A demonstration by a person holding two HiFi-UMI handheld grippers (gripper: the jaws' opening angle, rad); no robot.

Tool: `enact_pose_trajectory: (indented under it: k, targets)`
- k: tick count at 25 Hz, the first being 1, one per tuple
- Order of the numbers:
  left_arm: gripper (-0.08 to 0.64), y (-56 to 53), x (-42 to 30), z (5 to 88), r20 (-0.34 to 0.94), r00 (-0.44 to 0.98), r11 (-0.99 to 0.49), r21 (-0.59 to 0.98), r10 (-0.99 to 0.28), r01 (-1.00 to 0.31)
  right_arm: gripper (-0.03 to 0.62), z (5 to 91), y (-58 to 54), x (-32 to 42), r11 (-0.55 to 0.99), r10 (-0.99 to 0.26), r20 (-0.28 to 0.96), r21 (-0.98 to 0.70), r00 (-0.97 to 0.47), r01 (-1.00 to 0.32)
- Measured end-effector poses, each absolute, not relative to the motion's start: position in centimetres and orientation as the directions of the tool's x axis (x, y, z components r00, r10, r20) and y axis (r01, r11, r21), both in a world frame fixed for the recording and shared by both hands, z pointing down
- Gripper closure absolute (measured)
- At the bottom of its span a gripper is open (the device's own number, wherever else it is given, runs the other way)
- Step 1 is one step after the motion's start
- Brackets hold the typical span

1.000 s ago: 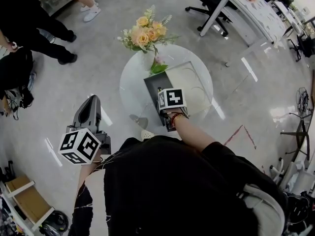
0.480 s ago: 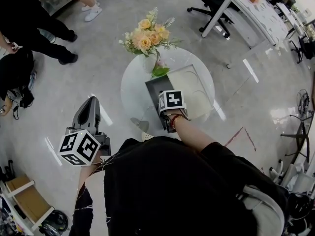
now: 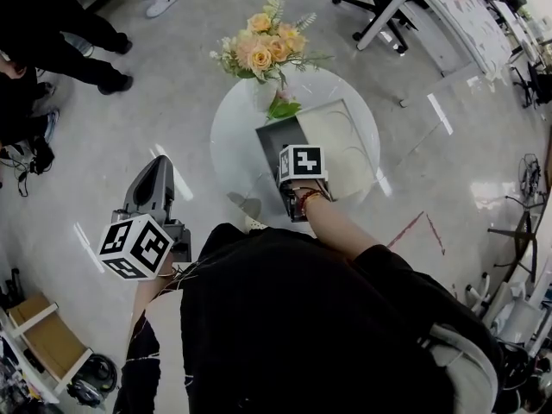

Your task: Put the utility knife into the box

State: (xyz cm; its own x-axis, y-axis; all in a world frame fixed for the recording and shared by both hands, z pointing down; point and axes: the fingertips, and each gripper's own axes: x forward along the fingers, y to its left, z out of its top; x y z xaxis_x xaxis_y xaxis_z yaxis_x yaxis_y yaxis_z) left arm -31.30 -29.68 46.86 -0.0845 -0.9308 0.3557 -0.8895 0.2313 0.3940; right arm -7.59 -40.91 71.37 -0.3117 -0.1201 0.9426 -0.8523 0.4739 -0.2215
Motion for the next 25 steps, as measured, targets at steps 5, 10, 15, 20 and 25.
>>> enact_pose_trajectory:
  k: [5,10,15,20,25]
  targets:
    - [0.549,-29.8,-31.4,47.4,0.398,-0.047,0.212,0.381,-0.916,-0.900,0.532,71.3,-41.2,-7.5,0.462,-0.164,0.940,-0.195,-0.299,-0.865]
    - [0.549,-30.6,-31.8,49.2,0.447,0.043,0.153,0.394,-0.894,-0.906,0.532,71.5,-41.4,-7.8,0.455,-0.192,0.937,-0.180,-0.293,-0.872]
    - [0.549,-31.4,-32.4,49.7,0.483,0.151,0.053,0.382,-0.862,-0.923,0.523,71.6,-41.0,-7.9,0.457,-0.181,0.937,-0.189,-0.299,-0.869]
    - [0.549,-31.7,-33.7,50.8,0.501,0.205,0.007,0.388,-0.841,-0.922,0.526,71.6,-41.1,-7.8,0.477,-0.199,0.931,-0.180,-0.305,-0.860]
    - [0.549,-31.1,-33.7,51.0,0.512,0.271,-0.065,0.384,-0.815,-0.921,0.511,71.2,-41.0,-8.0,0.425,-0.200,0.924,-0.219,-0.327,-0.878]
